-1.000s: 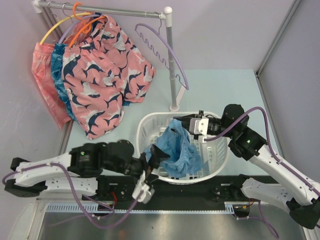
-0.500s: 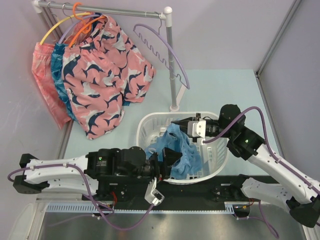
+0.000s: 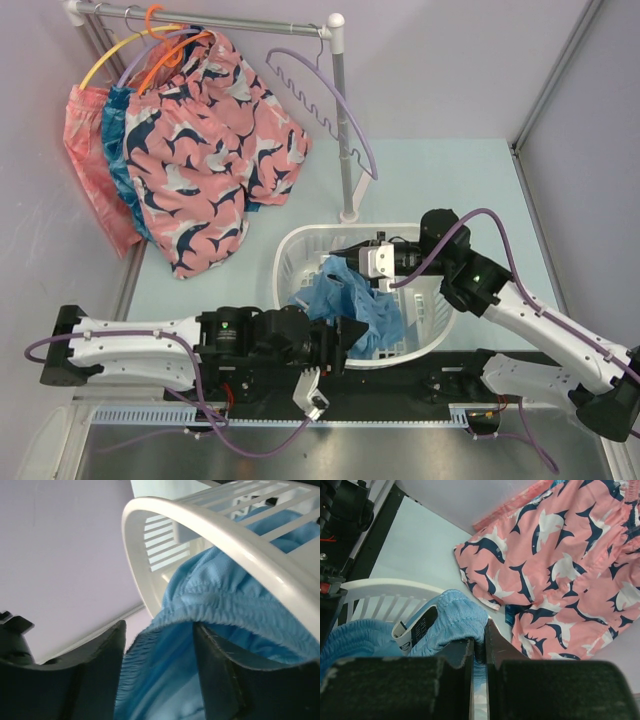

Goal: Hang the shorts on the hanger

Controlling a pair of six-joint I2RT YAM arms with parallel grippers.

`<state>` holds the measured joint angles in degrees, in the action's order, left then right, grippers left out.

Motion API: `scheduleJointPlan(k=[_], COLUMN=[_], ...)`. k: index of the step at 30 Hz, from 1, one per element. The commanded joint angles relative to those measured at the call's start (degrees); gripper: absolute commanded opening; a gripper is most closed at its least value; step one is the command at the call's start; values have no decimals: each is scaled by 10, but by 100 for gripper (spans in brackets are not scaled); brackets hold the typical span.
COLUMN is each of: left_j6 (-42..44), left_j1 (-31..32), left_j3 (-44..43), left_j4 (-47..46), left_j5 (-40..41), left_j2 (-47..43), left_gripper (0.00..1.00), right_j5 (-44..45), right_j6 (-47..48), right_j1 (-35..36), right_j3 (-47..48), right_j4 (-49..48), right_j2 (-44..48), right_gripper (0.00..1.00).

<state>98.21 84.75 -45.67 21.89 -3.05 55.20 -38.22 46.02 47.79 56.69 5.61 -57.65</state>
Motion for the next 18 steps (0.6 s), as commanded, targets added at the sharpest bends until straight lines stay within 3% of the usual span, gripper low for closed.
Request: scheduleJointPlan(k=[1,2,3,5,6,9,10,11,12,18], left_j6=[21,0,-15,-77,-100,-201,-254,-281,-308,-488], left_j1=[2,2,2,2,2,-5,-17,-23,-32,-118], left_j3=[-8,-16,-35,-65,-74,-121,-135,-144,-166,-237], left_j4=[-49,-43,-38,-33,-33,-23,-12,-9,-4,23], left_j5=[-25,-28,-33,-38,-39,-44,-53,-55,-58,-108], left_j2=[7,9,10,11,9,5,3,3,3,24], left_gripper=[49,41,23,9,0,0,0,0,0,0], right_j5=[1,2,6,14,17,43,65,77,96,161], right_j6=[3,6,6,11,14,14,14,11,13,6], right_j1=[13,14,13,12,11,7,6,2,-5,-30], right_j3=[11,11,11,11,11,11,11,11,11,11], right_j4=[-38,-38,-35,-21,-15,13,23,34,63,202], right_j2=[-5,-7,-8,-9,-8,-1,8,15,23,127], right_gripper=[8,8,10,13,20,46,69,78,98,100])
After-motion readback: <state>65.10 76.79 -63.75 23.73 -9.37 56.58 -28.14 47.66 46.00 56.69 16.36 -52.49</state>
